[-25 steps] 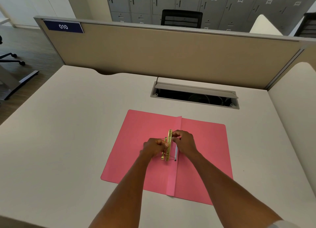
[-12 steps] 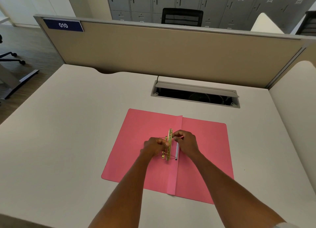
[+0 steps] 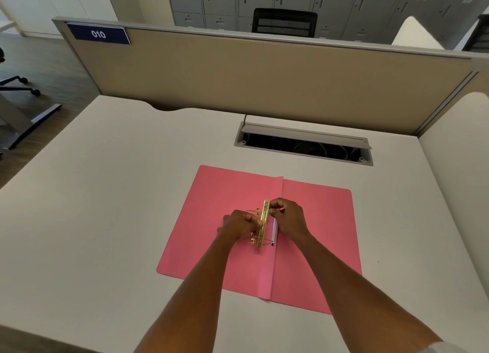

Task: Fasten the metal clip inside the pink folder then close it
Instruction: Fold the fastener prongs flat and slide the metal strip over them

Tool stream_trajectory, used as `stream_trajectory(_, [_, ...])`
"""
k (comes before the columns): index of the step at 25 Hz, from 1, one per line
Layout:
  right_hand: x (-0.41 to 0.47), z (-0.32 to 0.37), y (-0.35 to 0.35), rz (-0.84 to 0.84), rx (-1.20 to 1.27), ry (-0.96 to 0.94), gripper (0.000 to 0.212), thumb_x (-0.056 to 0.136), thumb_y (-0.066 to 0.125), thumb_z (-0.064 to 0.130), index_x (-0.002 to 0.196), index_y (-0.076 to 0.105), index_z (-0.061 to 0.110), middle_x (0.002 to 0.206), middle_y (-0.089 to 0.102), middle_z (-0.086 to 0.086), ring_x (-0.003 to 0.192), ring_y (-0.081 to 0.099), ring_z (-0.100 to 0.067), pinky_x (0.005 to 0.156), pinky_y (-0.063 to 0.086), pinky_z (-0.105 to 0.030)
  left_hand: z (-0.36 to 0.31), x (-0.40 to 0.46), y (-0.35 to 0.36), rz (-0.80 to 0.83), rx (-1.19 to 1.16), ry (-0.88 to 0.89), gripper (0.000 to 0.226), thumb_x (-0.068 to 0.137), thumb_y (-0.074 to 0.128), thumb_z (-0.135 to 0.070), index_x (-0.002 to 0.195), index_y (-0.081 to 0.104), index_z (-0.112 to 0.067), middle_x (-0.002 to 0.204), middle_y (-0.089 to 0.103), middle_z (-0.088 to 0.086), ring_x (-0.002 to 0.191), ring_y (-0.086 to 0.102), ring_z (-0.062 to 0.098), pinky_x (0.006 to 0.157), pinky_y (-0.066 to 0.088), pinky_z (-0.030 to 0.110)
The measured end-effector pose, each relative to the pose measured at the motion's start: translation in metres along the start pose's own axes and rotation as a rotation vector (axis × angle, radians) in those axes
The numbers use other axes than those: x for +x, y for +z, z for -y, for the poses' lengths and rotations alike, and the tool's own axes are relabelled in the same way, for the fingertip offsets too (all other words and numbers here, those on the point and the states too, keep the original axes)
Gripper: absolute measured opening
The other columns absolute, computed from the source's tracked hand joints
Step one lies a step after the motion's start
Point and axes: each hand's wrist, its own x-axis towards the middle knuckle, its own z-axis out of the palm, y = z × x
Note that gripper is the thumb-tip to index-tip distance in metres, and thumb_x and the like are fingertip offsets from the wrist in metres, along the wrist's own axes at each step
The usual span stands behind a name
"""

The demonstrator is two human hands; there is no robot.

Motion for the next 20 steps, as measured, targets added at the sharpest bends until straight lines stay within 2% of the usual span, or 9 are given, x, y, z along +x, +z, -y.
stream_trajectory(3, [-0.011, -0.001, 0.001, -0.085, 0.052, 0.022, 0.009, 0.089, 0.064, 0.012, 0.095, 0.07, 0.015, 0.089, 0.069, 0.006, 0.081, 0.061, -0.003, 0.068, 0.042, -0.014, -0.001, 0.002, 0.003, -0.007, 0.028, -0.002, 0.02, 0.075, 0.077, -0.046, 0.056, 0.071, -0.051, 0.073, 0.073, -0.018, 0.113, 0.059, 0.022, 0.1, 0.048, 0.046])
stream_trajectory(5, [-0.019, -0.004, 0.002, -0.081, 0.072, 0.048, 0.007, 0.089, 0.062, 0.015, 0.09, 0.069, 0.017, 0.085, 0.071, 0.005, 0.079, 0.064, -0.007, 0.067, 0.046, -0.019, -0.004, 0.001, 0.005, -0.005, 0.055, 0.005, 0.009, 0.066, 0.074, -0.055, 0.058, 0.072, -0.052, 0.069, 0.073, -0.019, 0.112, 0.06, 0.023, 0.098, 0.048, 0.047])
stream_trajectory(8, [-0.027, -0.007, 0.0, -0.076, 0.088, 0.071, 0.005, 0.088, 0.063, 0.019, 0.088, 0.068, 0.019, 0.081, 0.072, 0.004, 0.077, 0.068, -0.012, 0.067, 0.053, -0.026, -0.003, 0.007, 0.011, 0.009, 0.085, 0.012, 0.008, 0.057, 0.07, -0.061, 0.06, 0.071, -0.054, 0.07, 0.074, -0.019, 0.112, 0.06, 0.022, 0.097, 0.049, 0.047])
stream_trajectory(10, [-0.032, -0.006, -0.002, -0.072, 0.073, 0.068, 0.006, 0.087, 0.065, 0.024, 0.084, 0.069, 0.02, 0.077, 0.071, 0.005, 0.071, 0.067, -0.01, 0.064, 0.054, -0.027, -0.007, 0.004, 0.013, -0.002, 0.102, 0.009, 0.004, 0.058, 0.072, -0.059, 0.058, 0.07, -0.056, 0.073, 0.074, -0.018, 0.112, 0.06, 0.022, 0.097, 0.048, 0.045])
stream_trajectory(15, [-0.034, -0.004, -0.001, -0.058, -0.005, 0.104, 0.011, 0.081, 0.07, 0.025, 0.071, 0.072, 0.02, 0.066, 0.069, 0.006, 0.062, 0.062, -0.009, 0.059, 0.049, -0.029, -0.017, -0.013, 0.009, -0.035, 0.142, 0.0, 0.017, 0.067, 0.075, -0.056, 0.052, 0.067, -0.055, 0.077, 0.073, -0.019, 0.114, 0.055, 0.019, 0.098, 0.047, 0.044])
stream_trajectory(17, [-0.034, -0.003, -0.002, -0.067, -0.029, 0.138, 0.013, 0.08, 0.071, 0.024, 0.068, 0.071, 0.019, 0.065, 0.068, 0.005, 0.061, 0.061, -0.011, 0.061, 0.049, -0.032, -0.018, -0.016, 0.009, -0.041, 0.165, 0.021, 0.018, 0.072, 0.074, -0.051, 0.054, 0.07, -0.048, 0.073, 0.07, -0.023, 0.116, 0.052, 0.018, 0.098, 0.045, 0.042])
stream_trajectory(20, [-0.036, -0.003, -0.002, -0.092, -0.045, 0.181, 0.014, 0.081, 0.07, 0.025, 0.069, 0.07, 0.018, 0.067, 0.069, 0.004, 0.064, 0.064, -0.014, 0.062, 0.052, -0.035, -0.017, -0.018, 0.012, -0.06, 0.191, 0.047, 0.016, 0.079, 0.071, -0.026, 0.074, 0.076, -0.04, 0.066, 0.065, -0.027, 0.12, 0.044, 0.014, 0.088, 0.037, 0.036])
